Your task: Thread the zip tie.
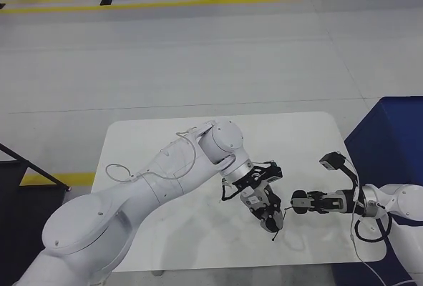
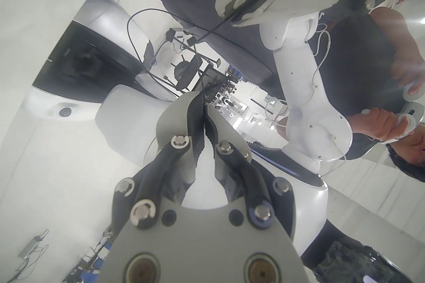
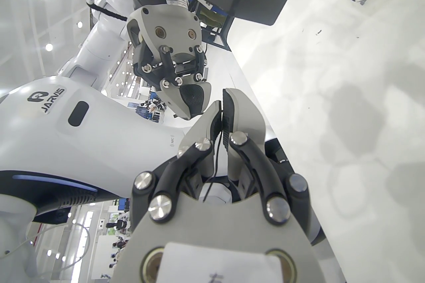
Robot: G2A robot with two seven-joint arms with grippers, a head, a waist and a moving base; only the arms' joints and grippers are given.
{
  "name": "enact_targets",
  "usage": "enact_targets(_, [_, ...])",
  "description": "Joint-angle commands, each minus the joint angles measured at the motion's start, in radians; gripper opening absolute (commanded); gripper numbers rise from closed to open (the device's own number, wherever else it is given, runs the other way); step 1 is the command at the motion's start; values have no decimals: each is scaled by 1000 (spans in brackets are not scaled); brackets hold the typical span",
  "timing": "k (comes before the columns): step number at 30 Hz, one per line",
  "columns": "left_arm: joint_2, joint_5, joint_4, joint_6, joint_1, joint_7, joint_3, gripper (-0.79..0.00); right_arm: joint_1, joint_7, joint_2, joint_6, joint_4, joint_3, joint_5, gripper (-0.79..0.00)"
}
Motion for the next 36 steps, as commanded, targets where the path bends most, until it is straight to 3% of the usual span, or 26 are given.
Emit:
enact_targets(1, [-2,1,4,0,-5,0,0,-785,0,0,0,0,0,0,0,-785])
enact_targets(22, [9,-7,-2,0,-15,0,0,-785,0,0,0,0,0,0,0,-785])
enact_targets(27, [20,-7,-43,0,-16,0,0,-785,0,0,0,0,0,0,0,-785])
enact_targets(36, [38,-17,-37,0,-5,0,0,-785,0,0,0,0,0,0,0,-785])
